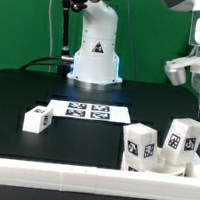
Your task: Assemble stool
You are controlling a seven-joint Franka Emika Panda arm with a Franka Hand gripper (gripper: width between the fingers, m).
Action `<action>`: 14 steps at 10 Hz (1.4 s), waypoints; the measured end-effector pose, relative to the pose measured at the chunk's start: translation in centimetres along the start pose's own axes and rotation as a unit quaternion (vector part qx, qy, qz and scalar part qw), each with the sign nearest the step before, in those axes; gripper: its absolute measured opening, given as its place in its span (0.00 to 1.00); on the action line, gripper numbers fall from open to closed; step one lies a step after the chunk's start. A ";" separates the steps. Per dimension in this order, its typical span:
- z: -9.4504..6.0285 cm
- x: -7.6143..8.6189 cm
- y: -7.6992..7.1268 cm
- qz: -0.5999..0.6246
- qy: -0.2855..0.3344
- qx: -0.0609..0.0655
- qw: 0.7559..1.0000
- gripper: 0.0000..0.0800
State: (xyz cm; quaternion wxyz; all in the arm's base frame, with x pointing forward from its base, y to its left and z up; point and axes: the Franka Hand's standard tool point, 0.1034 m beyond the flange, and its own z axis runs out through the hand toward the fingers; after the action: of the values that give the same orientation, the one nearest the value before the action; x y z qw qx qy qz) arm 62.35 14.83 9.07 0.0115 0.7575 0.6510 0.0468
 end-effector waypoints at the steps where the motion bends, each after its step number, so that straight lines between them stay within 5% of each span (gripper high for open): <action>1: 0.2 -0.2 -0.2 -0.002 -0.001 0.003 1.000 0.81; 5: 0.4 -0.7 -0.1 -0.055 -0.004 0.003 0.998 0.81; 7: 0.8 -1.6 0.1 -0.164 -0.012 -0.007 0.986 0.81; 10: 1.0 -3.1 0.4 -0.274 -0.027 -0.006 0.961 0.81; 14: 0.5 -4.3 1.3 -0.307 -0.034 -0.012 0.951 0.81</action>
Offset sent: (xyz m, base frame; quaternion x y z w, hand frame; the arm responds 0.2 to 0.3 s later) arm 0.0000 0.0000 0.0000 0.0000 0.0000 -0.0650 0.9979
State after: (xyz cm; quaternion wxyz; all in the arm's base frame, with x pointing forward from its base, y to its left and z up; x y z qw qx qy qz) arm 63.08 10.37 8.46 0.0566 0.5224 0.8505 0.0225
